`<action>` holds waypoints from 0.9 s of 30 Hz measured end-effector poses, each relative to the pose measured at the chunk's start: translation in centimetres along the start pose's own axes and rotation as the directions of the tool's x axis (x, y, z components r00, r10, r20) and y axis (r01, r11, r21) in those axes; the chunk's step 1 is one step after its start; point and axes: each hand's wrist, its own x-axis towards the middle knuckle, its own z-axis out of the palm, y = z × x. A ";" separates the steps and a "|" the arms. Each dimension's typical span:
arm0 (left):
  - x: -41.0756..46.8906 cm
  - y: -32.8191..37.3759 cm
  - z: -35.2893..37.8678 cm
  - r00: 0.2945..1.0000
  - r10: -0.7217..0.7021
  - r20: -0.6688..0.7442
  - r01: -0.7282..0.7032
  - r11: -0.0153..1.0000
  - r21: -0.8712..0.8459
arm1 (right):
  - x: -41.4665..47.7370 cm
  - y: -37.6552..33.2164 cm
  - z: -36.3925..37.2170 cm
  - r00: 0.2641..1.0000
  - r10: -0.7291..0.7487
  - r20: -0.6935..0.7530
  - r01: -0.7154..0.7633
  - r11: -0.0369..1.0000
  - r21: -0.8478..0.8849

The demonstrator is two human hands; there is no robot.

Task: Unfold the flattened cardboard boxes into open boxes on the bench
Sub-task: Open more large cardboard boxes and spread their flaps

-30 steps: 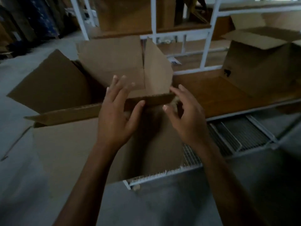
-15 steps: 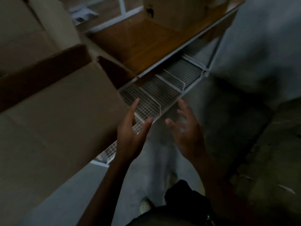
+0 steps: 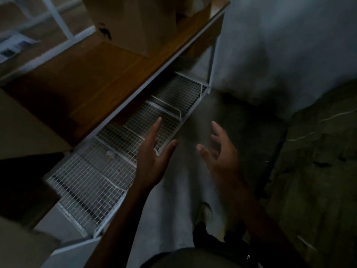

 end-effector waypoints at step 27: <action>48.0 10.2 11.3 0.855 0.361 -0.372 -0.360 0.930 0.077 | 53.8 -8.4 -5.2 0.901 -0.432 0.043 0.427 0.900 0.088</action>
